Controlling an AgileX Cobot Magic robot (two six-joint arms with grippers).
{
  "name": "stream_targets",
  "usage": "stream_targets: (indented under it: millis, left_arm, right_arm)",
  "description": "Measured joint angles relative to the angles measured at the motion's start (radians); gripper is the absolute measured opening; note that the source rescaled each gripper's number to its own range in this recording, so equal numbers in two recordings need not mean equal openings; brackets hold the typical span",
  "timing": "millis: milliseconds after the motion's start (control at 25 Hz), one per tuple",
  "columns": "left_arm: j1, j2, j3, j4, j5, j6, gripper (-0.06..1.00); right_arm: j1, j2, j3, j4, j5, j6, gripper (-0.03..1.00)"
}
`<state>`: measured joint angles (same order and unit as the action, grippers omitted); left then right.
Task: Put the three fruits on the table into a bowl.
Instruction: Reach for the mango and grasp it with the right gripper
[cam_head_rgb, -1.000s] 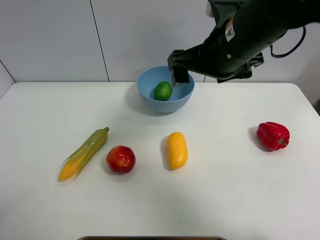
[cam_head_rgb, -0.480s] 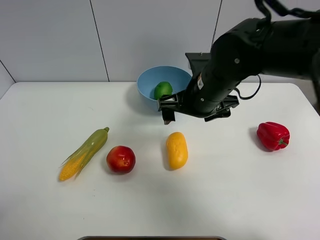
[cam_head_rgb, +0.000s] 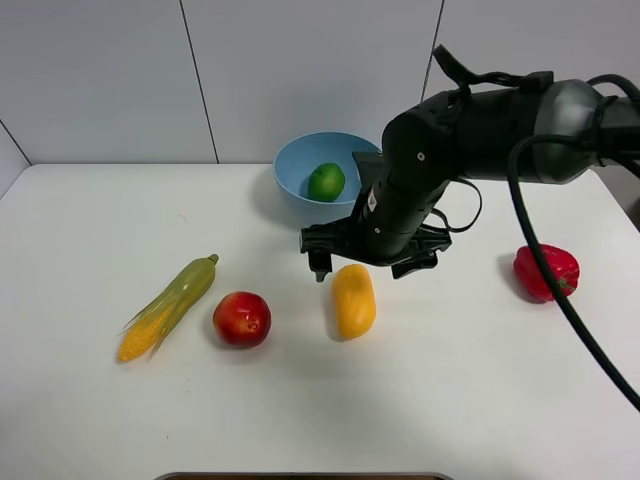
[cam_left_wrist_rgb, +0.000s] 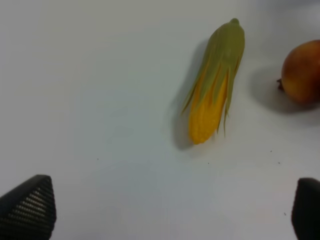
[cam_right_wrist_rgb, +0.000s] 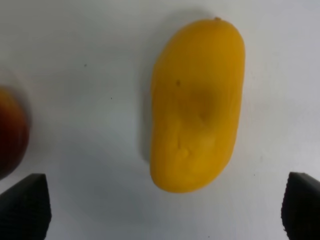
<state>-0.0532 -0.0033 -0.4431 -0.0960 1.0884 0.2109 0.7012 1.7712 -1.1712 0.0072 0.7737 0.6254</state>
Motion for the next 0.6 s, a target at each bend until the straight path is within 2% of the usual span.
stream_targets:
  millis: [600]
  left_arm:
    - [0.000,0.000,0.000,0.000,0.000,0.000,0.99]
  right_arm:
    - [-0.005,0.131,0.000,-0.001,-0.057,0.040,1.00]
